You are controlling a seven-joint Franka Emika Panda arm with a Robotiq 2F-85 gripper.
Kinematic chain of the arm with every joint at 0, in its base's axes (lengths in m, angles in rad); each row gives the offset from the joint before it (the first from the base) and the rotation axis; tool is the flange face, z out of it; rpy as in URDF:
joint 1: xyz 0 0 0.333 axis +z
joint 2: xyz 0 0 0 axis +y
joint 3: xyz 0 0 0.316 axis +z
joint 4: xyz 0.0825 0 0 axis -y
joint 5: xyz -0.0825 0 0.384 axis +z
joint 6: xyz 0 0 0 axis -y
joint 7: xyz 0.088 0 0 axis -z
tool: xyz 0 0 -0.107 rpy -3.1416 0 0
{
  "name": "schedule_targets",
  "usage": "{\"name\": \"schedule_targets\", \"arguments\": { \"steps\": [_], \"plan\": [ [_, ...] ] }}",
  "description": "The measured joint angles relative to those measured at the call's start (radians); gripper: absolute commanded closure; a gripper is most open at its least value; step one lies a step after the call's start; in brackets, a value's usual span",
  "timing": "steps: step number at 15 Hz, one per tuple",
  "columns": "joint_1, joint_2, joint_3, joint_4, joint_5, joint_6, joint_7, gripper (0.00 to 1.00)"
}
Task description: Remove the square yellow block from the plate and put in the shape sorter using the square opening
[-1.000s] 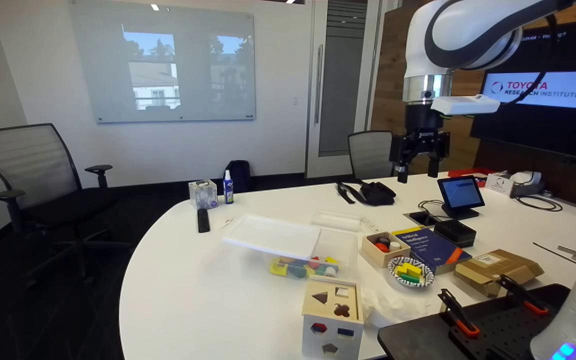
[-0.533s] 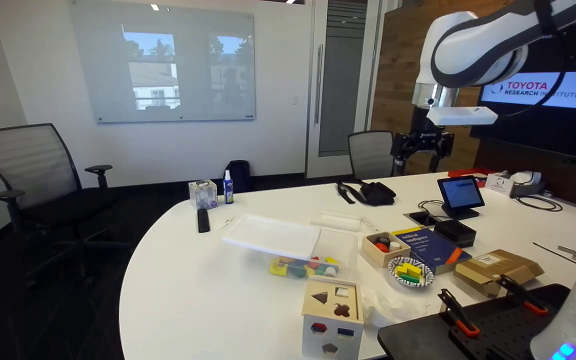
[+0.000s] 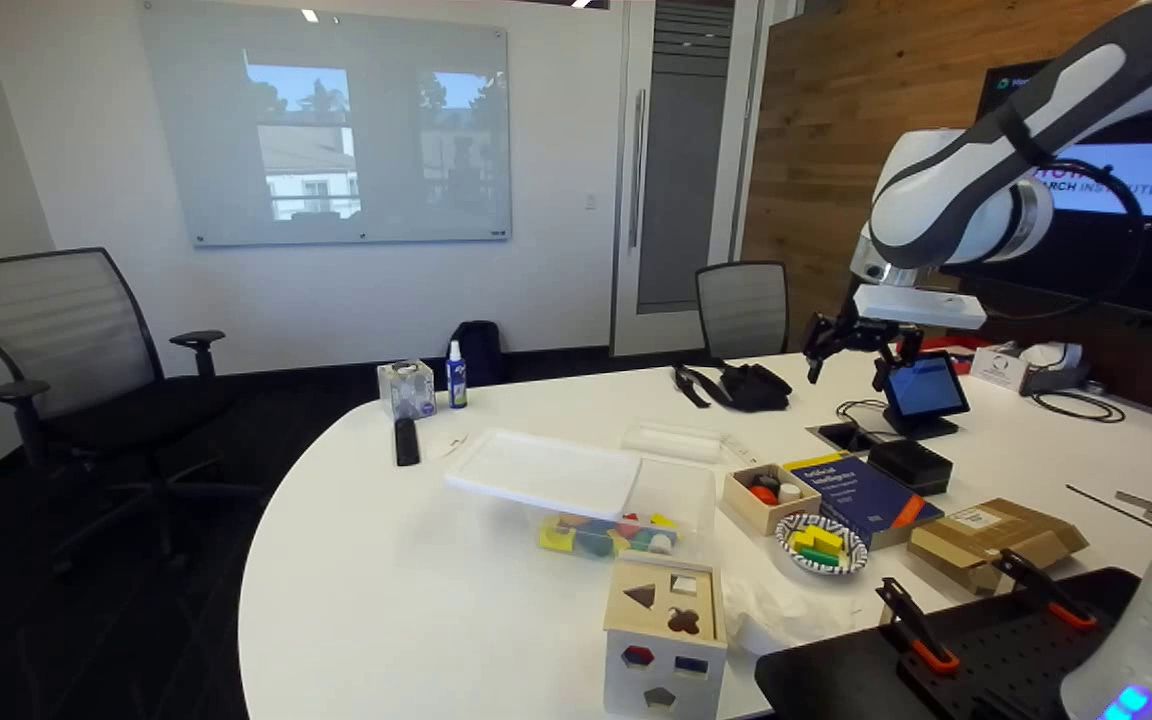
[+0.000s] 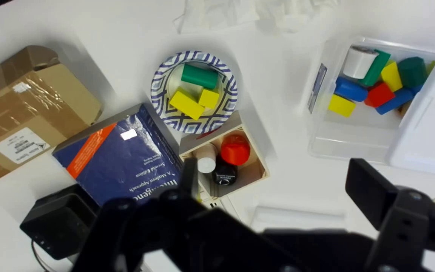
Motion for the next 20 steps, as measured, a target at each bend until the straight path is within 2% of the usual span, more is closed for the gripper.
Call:
{"name": "schedule_targets", "arguments": {
  "steps": [5,12,15,20],
  "plan": [
    [-0.041,0.184,-0.046,0.0,0.002,0.178,0.035,0.0],
    [-0.025,0.513,-0.121,0.035,0.096,0.417,0.025,0.0],
    [-0.024,0.638,-0.122,0.103,0.175,0.443,-0.012,0.0],
    [-0.042,0.823,-0.108,0.269,0.218,0.443,-0.037,0.0]
  ]
}}
